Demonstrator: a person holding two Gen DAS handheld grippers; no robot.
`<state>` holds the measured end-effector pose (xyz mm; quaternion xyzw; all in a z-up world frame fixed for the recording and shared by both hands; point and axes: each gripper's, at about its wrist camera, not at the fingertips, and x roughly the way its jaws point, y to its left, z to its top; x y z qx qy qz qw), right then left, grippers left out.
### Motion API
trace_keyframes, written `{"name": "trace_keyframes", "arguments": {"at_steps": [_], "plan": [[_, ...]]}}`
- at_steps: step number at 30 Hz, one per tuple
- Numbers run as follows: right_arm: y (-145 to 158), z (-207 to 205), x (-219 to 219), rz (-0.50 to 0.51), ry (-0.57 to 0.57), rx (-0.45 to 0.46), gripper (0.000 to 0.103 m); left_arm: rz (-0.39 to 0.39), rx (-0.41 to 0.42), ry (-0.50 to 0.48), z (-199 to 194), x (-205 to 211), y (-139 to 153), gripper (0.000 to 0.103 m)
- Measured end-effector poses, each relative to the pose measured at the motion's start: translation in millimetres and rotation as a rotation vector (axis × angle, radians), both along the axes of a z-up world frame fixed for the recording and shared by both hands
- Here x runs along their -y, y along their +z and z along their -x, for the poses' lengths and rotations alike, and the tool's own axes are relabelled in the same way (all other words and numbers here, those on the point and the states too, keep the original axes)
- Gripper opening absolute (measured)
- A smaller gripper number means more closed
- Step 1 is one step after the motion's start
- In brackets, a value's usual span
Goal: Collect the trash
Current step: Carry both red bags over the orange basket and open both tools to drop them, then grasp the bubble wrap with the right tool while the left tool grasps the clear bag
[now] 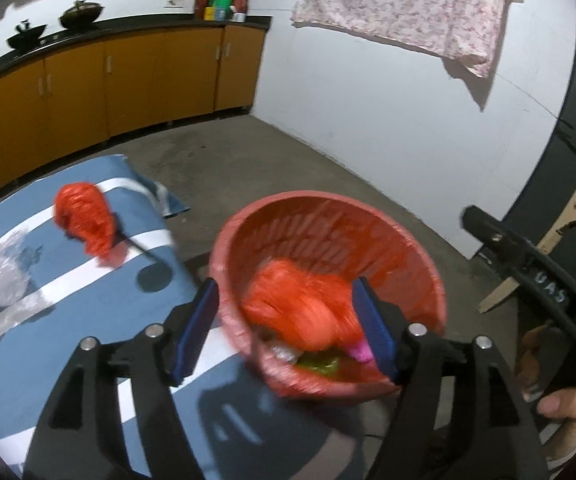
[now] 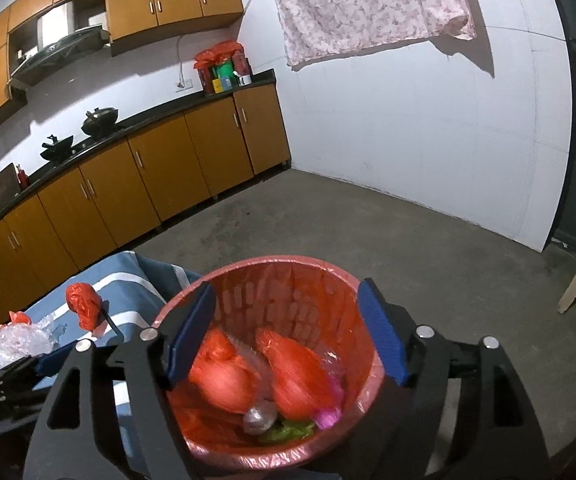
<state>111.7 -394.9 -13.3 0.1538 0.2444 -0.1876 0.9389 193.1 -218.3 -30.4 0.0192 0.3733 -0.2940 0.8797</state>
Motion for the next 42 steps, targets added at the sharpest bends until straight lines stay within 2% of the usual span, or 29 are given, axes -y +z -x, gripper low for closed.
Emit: {"name": "trace_keyframes", "arguments": {"at_steps": [3,6,10,15,24,29,37,42], "plan": [[0,1,-11,0.034,0.026,-0.009,0.088,-0.039,0.036,0.059,6,-16,0,0.084],[2,-1,-33,0.083,0.090,-0.016,0.093,-0.094,0.075,0.120,14,-41,-1,0.088],[5,-11,-67,0.121,0.202,-0.027,0.093,-0.153,0.111,0.211,23,-87,-2,0.090],[4,-25,-106,0.113,0.303,-0.036,0.093,-0.201,0.123,0.354,24,-153,-2,0.090],[-4,-52,-185,0.138,0.486,-0.062,0.093,-0.198,0.106,0.587,30,-255,-1,0.090],[-8,-78,-235,0.165,0.615,-0.069,0.086,-0.178,0.111,0.711,34,-304,2,0.090],[-23,-127,-315,0.284,0.793,-0.065,0.083,-0.157,0.115,0.837,38,-361,6,0.090],[-38,-152,-336,0.338,0.846,-0.113,0.082,-0.148,0.097,0.877,34,-383,4,0.090]]}}
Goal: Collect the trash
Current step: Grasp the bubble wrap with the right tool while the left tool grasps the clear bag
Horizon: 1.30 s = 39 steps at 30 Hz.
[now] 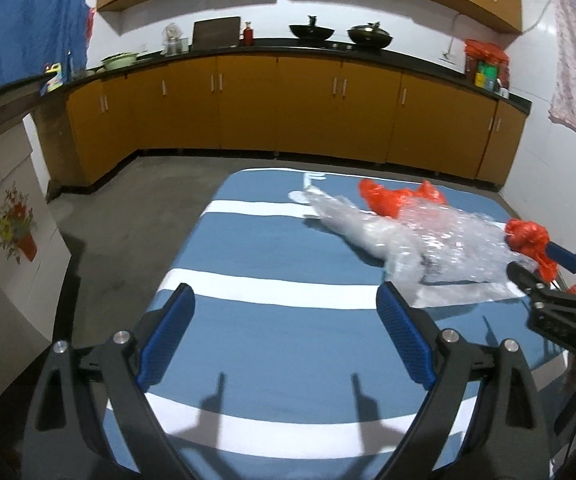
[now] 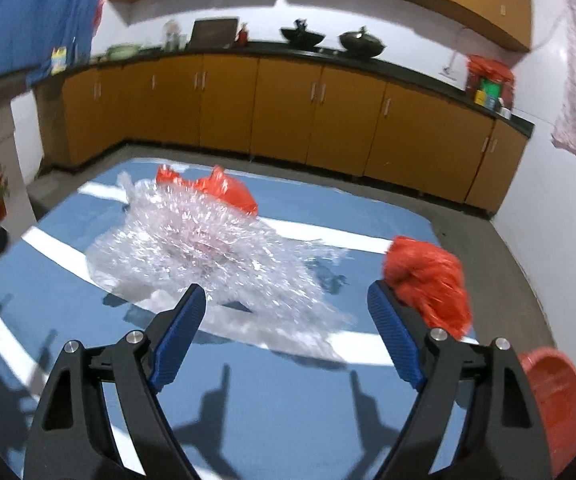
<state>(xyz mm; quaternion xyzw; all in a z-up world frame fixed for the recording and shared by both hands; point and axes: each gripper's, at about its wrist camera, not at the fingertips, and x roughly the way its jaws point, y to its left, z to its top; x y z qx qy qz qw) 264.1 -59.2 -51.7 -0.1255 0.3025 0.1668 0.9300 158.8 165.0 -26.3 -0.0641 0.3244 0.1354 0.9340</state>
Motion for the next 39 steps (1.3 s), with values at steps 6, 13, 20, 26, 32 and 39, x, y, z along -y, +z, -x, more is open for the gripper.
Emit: {"name": "trace_keyframes", "arguments": {"at_steps": [6,13,20,26,32,39], "plan": [[-14,-12,-9,0.060,0.053,-0.076,0.026,0.042,-0.004,0.009,-6,-13,-6,0.090],[-6,10,18,-0.052,0.036,-0.095,0.008,0.097,-0.009,-0.078,-32,3,-10,0.085],[8,55,66,-0.112,-0.097,-0.046,0.008,0.148,-0.039,-0.129,-69,26,-15,0.078],[5,75,100,-0.139,-0.204,-0.058,0.008,0.103,-0.128,-0.157,-111,54,-34,0.067],[10,80,111,-0.158,-0.221,-0.052,0.008,0.159,-0.195,-0.161,-122,51,-55,0.023],[20,95,112,-0.179,-0.200,-0.020,0.008,0.122,-0.127,-0.196,-88,52,-32,0.009]]}}
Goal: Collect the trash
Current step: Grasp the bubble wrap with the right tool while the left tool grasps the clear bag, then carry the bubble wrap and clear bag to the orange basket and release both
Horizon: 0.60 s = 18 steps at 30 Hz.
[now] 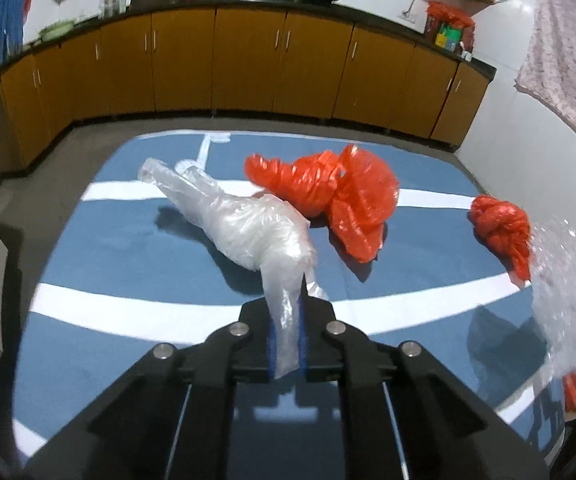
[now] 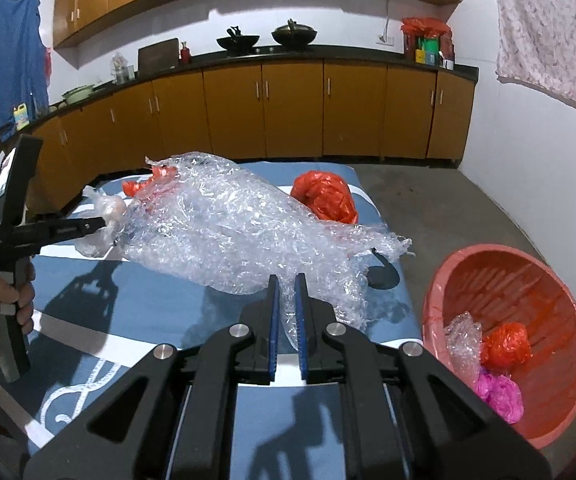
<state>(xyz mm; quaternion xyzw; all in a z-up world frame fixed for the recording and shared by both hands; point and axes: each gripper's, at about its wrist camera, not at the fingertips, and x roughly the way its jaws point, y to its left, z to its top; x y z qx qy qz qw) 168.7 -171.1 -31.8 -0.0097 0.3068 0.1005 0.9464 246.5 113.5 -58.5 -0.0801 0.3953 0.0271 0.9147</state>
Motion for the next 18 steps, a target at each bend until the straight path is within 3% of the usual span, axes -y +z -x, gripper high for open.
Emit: {"name": "trace_keyframes", "arguments": {"at_steps": [9,18], "plan": [[21,24,14,-0.005,-0.025,0.049,0.008,0.013,0.060,-0.045,52,7,37,0.009],[39,48,47,0.022,-0.126,0.087,0.008,0.002,0.117,-0.161,85,45,68,0.009]]}}
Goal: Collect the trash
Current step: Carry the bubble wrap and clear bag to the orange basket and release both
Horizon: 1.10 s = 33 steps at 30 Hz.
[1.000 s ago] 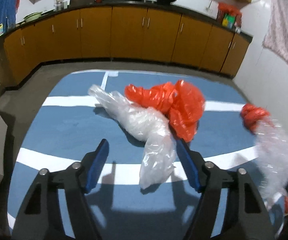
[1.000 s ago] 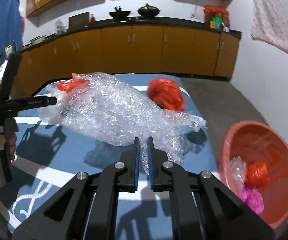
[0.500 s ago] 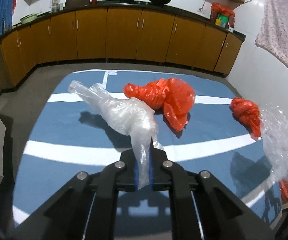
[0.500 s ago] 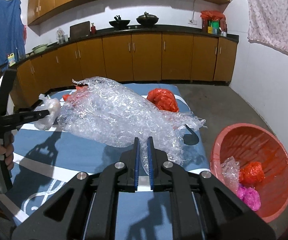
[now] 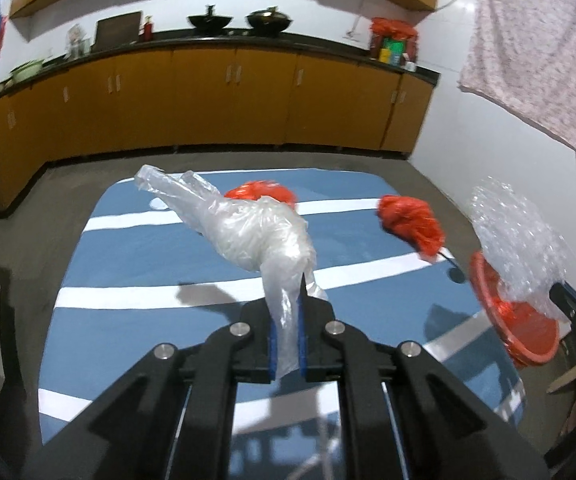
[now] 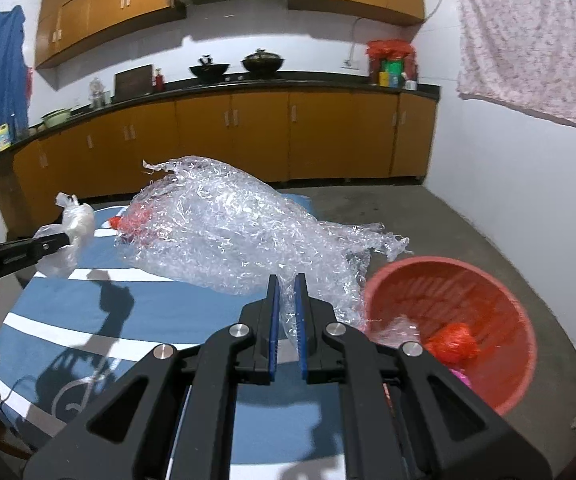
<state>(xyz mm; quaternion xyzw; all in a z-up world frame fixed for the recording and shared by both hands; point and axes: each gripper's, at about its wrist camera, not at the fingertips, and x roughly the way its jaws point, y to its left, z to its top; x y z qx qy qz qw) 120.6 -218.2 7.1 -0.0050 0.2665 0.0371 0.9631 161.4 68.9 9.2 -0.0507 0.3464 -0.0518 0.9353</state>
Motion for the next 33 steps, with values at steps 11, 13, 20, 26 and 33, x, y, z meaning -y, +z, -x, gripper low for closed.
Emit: {"name": "trace_keyframes", "arguments": {"at_steps": [11,13,20,26,33], "plan": [[3,20,47,0.002,-0.141,0.009,0.008,-0.003,0.025,-0.167,21,67,11,0.009],[2,23,54,0.001,-0.160,0.009,0.008,-0.003,0.029,-0.199,23,79,11,0.009],[-1,30,71,0.010,-0.229,0.006,0.008,0.006,0.044,-0.293,29,116,13,0.009],[-5,34,87,0.002,-0.284,-0.005,0.008,0.015,0.057,-0.373,35,139,11,0.009],[-9,39,102,-0.010,-0.334,-0.010,0.008,0.026,0.066,-0.448,39,162,9,0.009]]}}
